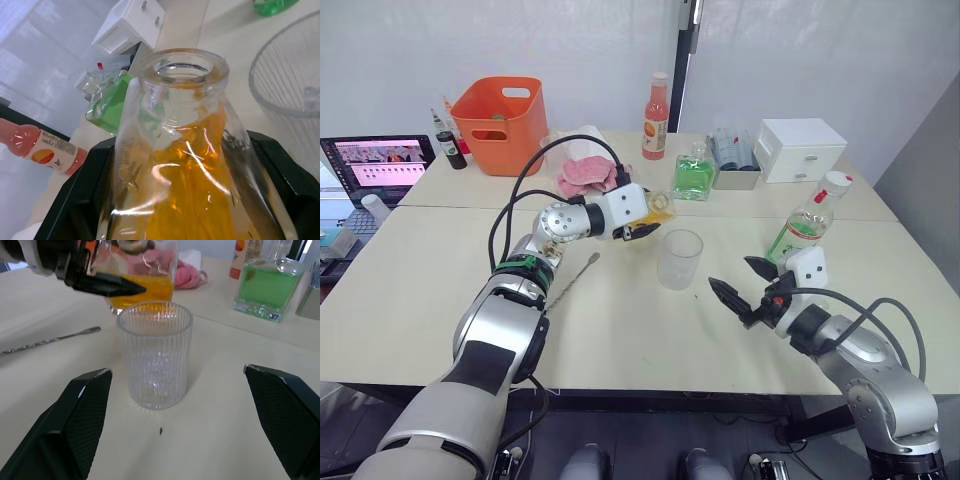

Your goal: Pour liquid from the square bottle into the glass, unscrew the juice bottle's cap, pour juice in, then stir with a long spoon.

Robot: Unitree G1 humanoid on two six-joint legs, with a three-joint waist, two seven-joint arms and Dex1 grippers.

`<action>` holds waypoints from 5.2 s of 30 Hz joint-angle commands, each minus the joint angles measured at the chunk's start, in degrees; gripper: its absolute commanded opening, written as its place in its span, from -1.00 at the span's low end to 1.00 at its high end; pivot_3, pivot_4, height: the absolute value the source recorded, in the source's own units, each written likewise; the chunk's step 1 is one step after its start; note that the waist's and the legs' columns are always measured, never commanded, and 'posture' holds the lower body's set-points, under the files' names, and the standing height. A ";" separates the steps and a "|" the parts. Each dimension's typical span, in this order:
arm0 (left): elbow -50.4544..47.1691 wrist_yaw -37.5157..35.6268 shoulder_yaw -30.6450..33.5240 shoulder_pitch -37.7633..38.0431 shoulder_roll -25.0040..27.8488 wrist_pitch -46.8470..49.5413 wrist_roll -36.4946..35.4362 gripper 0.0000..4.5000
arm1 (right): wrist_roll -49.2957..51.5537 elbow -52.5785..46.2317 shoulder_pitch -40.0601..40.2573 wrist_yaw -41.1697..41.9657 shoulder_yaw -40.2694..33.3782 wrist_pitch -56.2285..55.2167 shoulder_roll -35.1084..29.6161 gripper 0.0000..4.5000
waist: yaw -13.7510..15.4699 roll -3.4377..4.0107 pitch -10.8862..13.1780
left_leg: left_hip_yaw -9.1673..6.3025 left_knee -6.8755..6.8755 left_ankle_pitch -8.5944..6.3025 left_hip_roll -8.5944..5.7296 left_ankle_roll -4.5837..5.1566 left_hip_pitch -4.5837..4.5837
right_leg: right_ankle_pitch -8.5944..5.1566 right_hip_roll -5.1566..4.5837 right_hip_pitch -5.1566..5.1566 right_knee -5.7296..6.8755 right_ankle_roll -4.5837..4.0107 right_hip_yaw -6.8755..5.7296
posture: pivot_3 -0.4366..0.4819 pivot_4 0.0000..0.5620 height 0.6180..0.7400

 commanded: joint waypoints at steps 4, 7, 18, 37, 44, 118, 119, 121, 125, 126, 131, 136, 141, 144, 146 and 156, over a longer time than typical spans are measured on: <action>-0.72 12.85 -2.28 -6.39 -1.27 -4.66 6.12 0.26 | -0.49 -1.52 -1.44 -1.56 0.63 0.48 1.18 0.98 | 0.13 0.00 0.01 | 0.00 0.00 0.00 -0.01 0.00 -0.04 | 0.00 0.00 -0.02 0.03 0.01 -0.02 | -0.05 -0.47 0.59; -0.15 15.92 -3.30 -6.86 -2.05 -5.18 8.35 0.26 | -0.58 -1.27 -1.73 -1.95 0.91 0.46 1.56 0.98 | 0.24 0.00 0.01 | -0.01 0.01 0.00 -0.03 0.00 -0.07 | 0.01 -0.02 -0.01 0.03 0.03 -0.04 | -0.05 -0.47 0.59; 0.53 29.40 -11.59 -8.00 -2.13 -6.74 19.98 0.26 | -0.47 -1.19 -1.91 -2.57 0.75 0.41 2.32 0.98 | 0.02 0.00 0.01 | 0.00 0.00 0.00 -0.03 0.00 -0.07 | 0.02 -0.02 -0.05 0.08 0.03 -0.04 | -0.05 -0.47 0.59; 1.22 46.05 -20.70 -9.95 -1.34 -7.04 31.61 0.26 | -0.57 -1.74 -1.61 -3.09 1.10 0.34 3.66 0.98 | 0.10 0.00 0.01 | 0.01 0.01 0.00 -0.04 0.00 -0.09 | 0.02 -0.02 -0.05 0.10 0.03 -0.04 | -0.05 -0.47 0.59; 1.43 50.44 -23.15 -10.82 -1.39 -6.64 34.48 0.26 | -0.41 -1.91 -1.55 -3.24 1.12 0.42 4.00 0.98 | 0.11 0.00 0.01 | 0.02 0.01 0.00 -0.04 -0.01 -0.09 | 0.02 -0.03 -0.05 0.11 0.03 -0.04 | -0.05 -0.47 0.59; 2.41 43.53 -18.85 -10.60 -1.18 -7.35 28.34 0.26 | 1.31 -1.71 -2.32 -3.56 0.49 1.44 4.64 0.98 | 0.09 0.00 0.01 | 0.03 0.05 0.01 -0.05 -0.01 -0.09 | 0.02 -0.03 -0.06 0.15 0.03 -0.04 | -0.05 -0.47 0.59; 2.40 41.61 -17.78 -10.37 -1.24 -7.69 26.97 0.26 | 1.29 -1.64 -2.37 -3.55 0.52 1.42 4.66 0.98 | 0.07 0.00 0.01 | 0.03 0.05 0.01 -0.05 -0.01 -0.09 | 0.02 -0.03 -0.06 0.15 0.03 -0.04 | -0.05 -0.47 0.59; 2.43 36.21 -14.24 -9.67 -1.73 -7.80 22.62 0.26 | 1.23 -1.51 -2.43 -3.52 0.57 1.36 4.68 0.98 | 0.06 0.00 0.01 | 0.03 0.05 0.01 -0.04 -0.01 -0.09 | 0.02 -0.03 -0.06 0.15 0.03 -0.04 | -0.05 -0.47 0.59; 2.17 18.13 -2.70 -7.91 -3.21 -5.26 8.64 0.26 | 1.03 -1.09 -2.76 -3.47 0.71 1.21 4.73 0.98 | 0.02 0.00 0.01 | 0.03 0.08 0.01 -0.04 -0.01 -0.09 | 0.02 -0.03 -0.05 0.15 0.03 -0.05 | -0.05 -0.47 0.59; 1.82 15.20 -1.02 -7.76 -3.16 -4.46 6.79 0.26 | 1.00 -0.99 -2.86 -3.43 0.70 1.20 4.73 0.98 | 0.00 0.00 0.01 | 0.03 0.10 0.01 -0.03 -0.01 -0.09 | 0.02 -0.03 -0.05 0.15 0.03 -0.05 | -0.05 -0.47 0.59; -0.05 2.01 9.36 -8.13 -1.51 3.46 -4.88 0.26 | 1.08 -0.38 -3.82 -2.59 0.32 1.36 4.01 0.98 | -0.31 0.00 0.01 | 0.02 0.11 0.01 -0.04 -0.01 -0.09 | 0.02 -0.02 -0.06 0.19 0.03 -0.05 | -0.05 -0.47 0.59; -2.60 -5.58 16.64 -7.47 2.07 12.98 -12.87 0.26 | 1.29 -0.36 -4.31 -1.48 -0.16 1.76 2.88 0.98 | -1.01 0.01 0.01 | -0.03 0.11 0.01 -0.02 -0.01 -0.09 | 0.02 -0.01 -0.05 0.24 0.03 -0.06 | -0.05 -0.47 0.59; -9.77 -9.02 22.84 -3.15 8.75 26.89 -19.93 0.26 | 1.89 0.39 -5.22 0.27 -0.89 2.22 1.12 0.98 | -1.86 0.01 0.00 | -0.08 0.10 0.01 0.00 -0.01 -0.07 | 0.02 0.00 -0.06 0.39 0.03 -0.04 | -0.05 -0.47 0.59; -19.27 -7.86 24.85 2.17 11.43 34.92 -22.58 0.26 | 2.25 0.81 -5.71 1.54 -0.96 2.43 0.23 0.98 | -1.79 0.02 0.00 | -0.16 0.10 0.01 0.00 -0.01 -0.04 | 0.02 0.00 -0.09 0.57 0.03 -0.05 | -0.05 -0.47 0.59; -29.68 -5.68 26.96 8.08 12.82 42.05 -25.05 0.26 | 2.85 1.39 -6.50 3.11 -1.15 2.44 -0.64 0.98 | -1.71 0.01 0.00 | -0.25 0.11 0.01 0.00 -0.01 -0.04 | 0.03 -0.01 -0.09 0.59 0.02 -0.02 | -0.05 -0.47 0.59; -65.05 6.94 36.84 33.85 13.80 59.44 -32.45 0.26 | 4.52 5.06 -6.35 9.74 -5.45 0.69 -4.99 0.98 | -0.66 0.00 0.01 | -0.64 0.20 0.02 0.00 -0.03 -0.05 | 0.04 -0.05 -0.04 0.66 0.01 0.00 | -0.05 -0.47 0.59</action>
